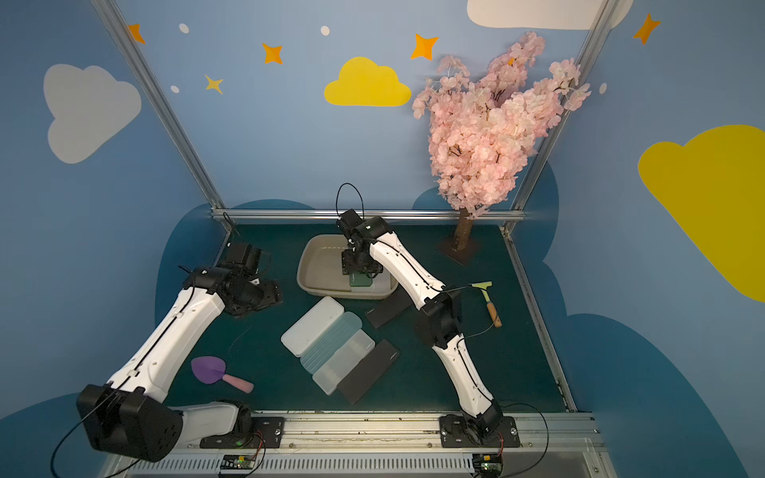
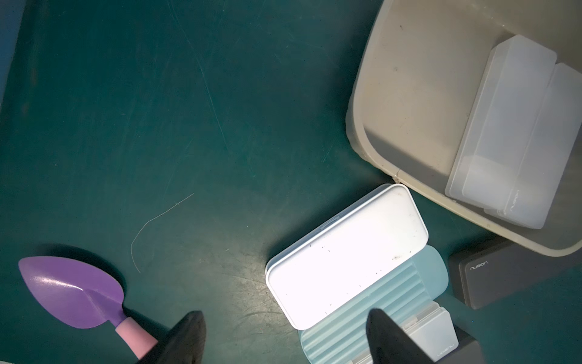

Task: Put the pencil case into the storage box
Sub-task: Place the pencil case at the storage box.

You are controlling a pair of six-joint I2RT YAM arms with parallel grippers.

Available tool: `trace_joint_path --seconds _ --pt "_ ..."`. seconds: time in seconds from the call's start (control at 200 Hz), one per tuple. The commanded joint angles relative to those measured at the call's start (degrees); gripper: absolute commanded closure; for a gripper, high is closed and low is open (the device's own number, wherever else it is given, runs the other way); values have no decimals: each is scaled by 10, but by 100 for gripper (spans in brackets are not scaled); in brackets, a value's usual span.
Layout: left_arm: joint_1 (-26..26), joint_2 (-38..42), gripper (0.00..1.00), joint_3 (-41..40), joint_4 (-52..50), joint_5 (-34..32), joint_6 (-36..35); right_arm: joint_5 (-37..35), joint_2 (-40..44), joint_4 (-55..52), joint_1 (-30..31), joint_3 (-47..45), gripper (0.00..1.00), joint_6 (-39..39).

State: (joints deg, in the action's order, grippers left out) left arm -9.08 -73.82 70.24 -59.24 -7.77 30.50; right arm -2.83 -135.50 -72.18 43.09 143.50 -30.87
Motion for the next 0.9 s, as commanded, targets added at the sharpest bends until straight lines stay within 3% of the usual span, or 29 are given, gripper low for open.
trace_joint_path --seconds 0.0,0.275,0.546,0.896 --pt "4 13 17 -11 0 -4 6 24 -3 110 5 -7 41 -10" --pt "3 22 17 -21 5 2 4 33 -109 175 16 86 41 -34" --pt "4 37 16 -36 9 -4 0 11 -155 231 28 88 41 -48" --pt "5 43 16 -41 8 -12 -8 -25 -186 158 30 88 35 -77"
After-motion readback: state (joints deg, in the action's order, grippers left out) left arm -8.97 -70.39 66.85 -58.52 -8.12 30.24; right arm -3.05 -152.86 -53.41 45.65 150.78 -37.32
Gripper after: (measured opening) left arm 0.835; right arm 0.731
